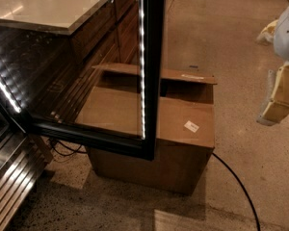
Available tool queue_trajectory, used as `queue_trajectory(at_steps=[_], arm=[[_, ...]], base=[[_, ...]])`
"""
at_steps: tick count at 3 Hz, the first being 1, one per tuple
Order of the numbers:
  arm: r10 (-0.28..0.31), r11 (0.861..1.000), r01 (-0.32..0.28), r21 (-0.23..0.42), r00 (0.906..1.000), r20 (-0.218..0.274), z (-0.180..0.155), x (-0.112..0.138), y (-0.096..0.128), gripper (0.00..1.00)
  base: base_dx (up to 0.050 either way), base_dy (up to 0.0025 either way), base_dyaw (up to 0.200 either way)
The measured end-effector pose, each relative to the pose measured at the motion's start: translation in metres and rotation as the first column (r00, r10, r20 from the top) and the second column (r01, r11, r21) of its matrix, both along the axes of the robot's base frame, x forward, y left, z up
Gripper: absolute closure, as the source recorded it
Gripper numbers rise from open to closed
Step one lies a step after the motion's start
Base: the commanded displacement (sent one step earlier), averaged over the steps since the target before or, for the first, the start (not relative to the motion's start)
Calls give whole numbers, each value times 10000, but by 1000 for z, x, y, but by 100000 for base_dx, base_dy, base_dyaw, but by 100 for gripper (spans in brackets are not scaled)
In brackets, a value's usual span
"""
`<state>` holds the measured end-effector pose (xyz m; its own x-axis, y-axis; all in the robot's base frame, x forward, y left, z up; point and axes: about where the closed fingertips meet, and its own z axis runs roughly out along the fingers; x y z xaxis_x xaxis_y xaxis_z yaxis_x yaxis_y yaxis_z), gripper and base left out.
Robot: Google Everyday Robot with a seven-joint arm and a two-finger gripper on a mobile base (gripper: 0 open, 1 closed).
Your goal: Close right fridge door
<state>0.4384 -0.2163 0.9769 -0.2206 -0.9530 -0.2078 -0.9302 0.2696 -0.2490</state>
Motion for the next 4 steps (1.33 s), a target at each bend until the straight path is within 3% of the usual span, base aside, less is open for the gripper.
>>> queue_trajectory(at_steps=[1, 3, 4], arm=[[0, 10000, 0, 0, 10000, 0, 0, 0, 0, 0], [1, 10000, -1, 0, 10000, 3, 0, 0, 0, 0], [10, 10000, -10, -5, 10000, 26, 1, 0, 0, 0]], base=[[3940, 241, 12192], [5001, 0, -10], [0, 0, 0]])
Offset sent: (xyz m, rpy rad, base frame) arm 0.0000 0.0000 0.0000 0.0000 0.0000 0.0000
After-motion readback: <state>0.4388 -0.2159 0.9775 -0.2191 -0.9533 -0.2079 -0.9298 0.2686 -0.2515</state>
